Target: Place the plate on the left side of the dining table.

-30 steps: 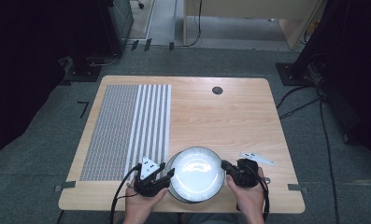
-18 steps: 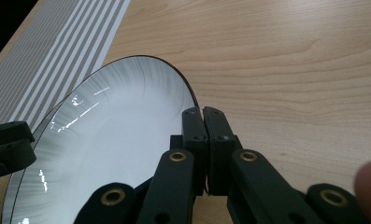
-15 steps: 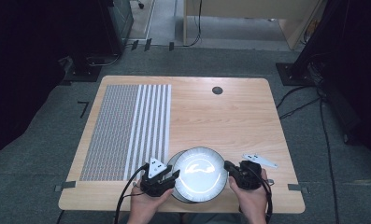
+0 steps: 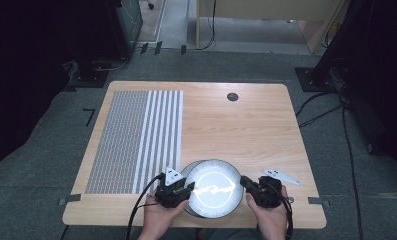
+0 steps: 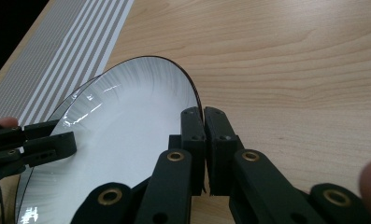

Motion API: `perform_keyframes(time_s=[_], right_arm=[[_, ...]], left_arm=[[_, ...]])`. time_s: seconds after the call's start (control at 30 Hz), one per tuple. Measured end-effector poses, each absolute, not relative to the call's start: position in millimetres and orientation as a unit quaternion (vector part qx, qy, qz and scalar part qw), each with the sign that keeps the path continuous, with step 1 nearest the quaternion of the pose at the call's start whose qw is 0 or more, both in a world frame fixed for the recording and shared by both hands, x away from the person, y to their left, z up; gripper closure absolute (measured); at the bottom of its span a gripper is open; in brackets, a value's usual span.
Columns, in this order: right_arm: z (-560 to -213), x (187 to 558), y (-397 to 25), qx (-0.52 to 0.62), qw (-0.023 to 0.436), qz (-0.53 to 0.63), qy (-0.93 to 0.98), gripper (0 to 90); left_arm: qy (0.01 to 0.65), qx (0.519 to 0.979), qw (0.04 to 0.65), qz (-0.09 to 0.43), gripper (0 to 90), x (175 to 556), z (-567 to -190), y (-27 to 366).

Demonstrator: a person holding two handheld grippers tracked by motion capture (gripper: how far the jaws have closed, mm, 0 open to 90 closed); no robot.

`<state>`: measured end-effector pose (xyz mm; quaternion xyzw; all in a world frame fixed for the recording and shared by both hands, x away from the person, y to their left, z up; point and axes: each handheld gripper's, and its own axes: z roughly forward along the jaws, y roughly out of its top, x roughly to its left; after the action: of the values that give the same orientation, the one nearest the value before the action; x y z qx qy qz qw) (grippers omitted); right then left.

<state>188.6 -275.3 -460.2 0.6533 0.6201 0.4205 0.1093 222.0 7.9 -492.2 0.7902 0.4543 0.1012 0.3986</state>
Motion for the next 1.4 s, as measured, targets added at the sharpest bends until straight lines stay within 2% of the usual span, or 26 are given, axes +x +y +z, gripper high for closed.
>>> perform_keyframes(time_s=[0.07,0.1,0.27,0.47,0.67,0.8,1.07,1.2,1.4], right_arm=[[-461,188,-276,0.653,0.107,0.421,0.620,87.1],[-461,187,-275,0.655,0.100,0.421,0.619,79.7],[-461,185,-274,0.661,0.096,0.418,0.616,70.2],[-467,185,-271,0.666,0.073,0.409,0.619,71.2],[-478,189,-265,0.677,0.052,0.403,0.614,76.6],[-482,190,-273,0.696,0.015,0.426,0.578,81.5],[-485,191,-275,0.709,0.006,0.450,0.543,83.5],[-490,192,-280,0.715,-0.023,0.471,0.516,83.3],[-487,193,-278,0.704,-0.017,0.483,0.520,82.9]], left_arm=[[0.455,0.789,0.399,0.102,68.4,222,-492,8],[0.455,0.790,0.397,0.104,68.5,222,-492,7],[0.454,0.791,0.396,0.103,68.6,224,-492,7],[0.452,0.792,0.398,0.102,68.7,225,-492,7],[0.451,0.791,0.400,0.102,68.6,225,-492,9],[0.451,0.791,0.402,0.100,68.1,225,-493,9],[0.450,0.789,0.408,0.093,65.8,224,-493,12],[0.459,0.777,0.428,0.053,63.4,226,-494,17],[0.464,0.770,0.437,0.027,62.9,227,-495,21]])
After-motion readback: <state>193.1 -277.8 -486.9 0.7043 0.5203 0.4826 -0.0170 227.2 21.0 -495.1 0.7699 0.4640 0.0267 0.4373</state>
